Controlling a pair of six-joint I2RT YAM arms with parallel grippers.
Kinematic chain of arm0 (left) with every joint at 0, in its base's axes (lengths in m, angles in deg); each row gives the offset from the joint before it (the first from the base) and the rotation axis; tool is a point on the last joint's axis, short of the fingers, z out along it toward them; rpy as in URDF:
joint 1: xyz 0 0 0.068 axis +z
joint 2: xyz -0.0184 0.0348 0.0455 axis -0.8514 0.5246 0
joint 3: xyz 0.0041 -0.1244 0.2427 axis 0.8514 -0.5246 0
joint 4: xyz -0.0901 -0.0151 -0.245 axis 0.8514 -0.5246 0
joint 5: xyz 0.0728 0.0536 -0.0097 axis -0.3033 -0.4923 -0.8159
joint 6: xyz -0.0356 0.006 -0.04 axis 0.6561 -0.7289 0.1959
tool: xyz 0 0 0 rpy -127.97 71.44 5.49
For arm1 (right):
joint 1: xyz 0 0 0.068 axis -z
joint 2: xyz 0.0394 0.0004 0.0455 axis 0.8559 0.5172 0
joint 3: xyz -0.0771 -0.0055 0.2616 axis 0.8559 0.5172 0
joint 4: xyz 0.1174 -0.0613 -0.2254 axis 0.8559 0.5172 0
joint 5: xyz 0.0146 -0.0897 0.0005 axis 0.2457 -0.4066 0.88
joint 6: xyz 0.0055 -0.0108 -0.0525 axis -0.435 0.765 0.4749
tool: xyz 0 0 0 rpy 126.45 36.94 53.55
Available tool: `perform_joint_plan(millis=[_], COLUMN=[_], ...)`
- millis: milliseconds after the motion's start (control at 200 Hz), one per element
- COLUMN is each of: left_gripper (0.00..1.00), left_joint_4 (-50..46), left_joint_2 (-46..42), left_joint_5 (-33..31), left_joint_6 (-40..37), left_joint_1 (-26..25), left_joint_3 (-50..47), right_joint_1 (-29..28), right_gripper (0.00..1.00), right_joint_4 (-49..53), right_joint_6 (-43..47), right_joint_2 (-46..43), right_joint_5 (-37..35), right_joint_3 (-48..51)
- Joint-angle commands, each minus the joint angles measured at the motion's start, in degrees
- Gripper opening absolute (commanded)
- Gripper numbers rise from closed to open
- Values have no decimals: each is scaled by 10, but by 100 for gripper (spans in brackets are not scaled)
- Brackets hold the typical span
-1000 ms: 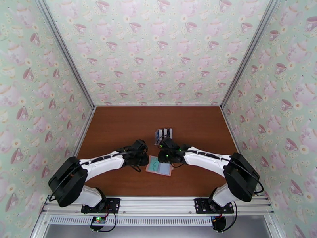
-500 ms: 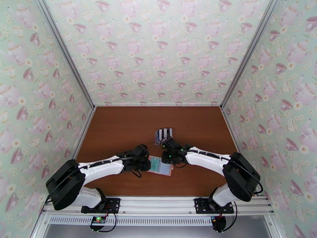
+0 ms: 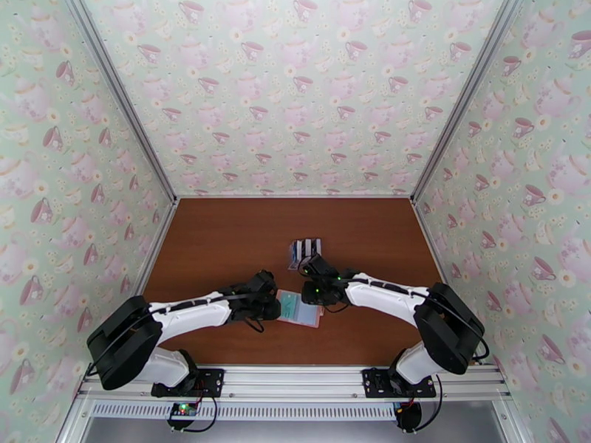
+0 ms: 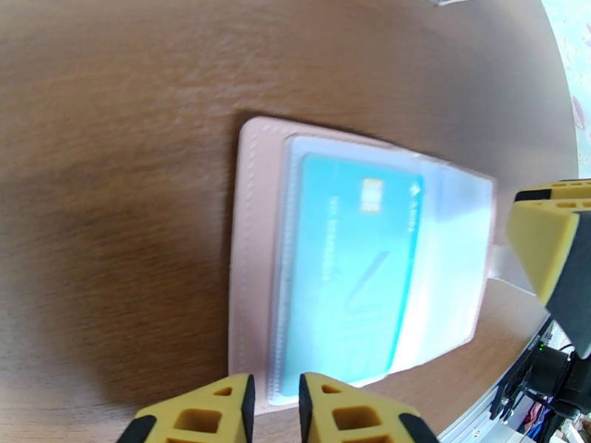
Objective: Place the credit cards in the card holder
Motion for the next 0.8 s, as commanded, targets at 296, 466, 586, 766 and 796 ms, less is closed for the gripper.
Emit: perform_joint_plan(millis=[296, 466, 586, 766, 796], left_gripper=[25, 25, 26, 29, 30], left_joint_4=[28, 28, 28, 39, 42], left_joint_2=[19, 21, 19, 14, 14], left_joint_5=[13, 13, 13, 19, 21], left_joint_6=[15, 16, 16, 19, 20], left_joint_1=[-4, -5, -5, -5, -6], left_joint_3=[-20, -28, -32, -41, -44], right_joint_1=[3, 3, 3, 3, 3], right_gripper=[33, 33, 33, 33, 33], right_joint_4=[-6, -7, -9, -13, -14], right_joint_6=[1, 1, 2, 1, 1], right_joint_2=[12, 16, 21, 38, 40], right_joint_5=[1, 1, 2, 11, 13], right_joint_3=[13, 15, 15, 15, 15])
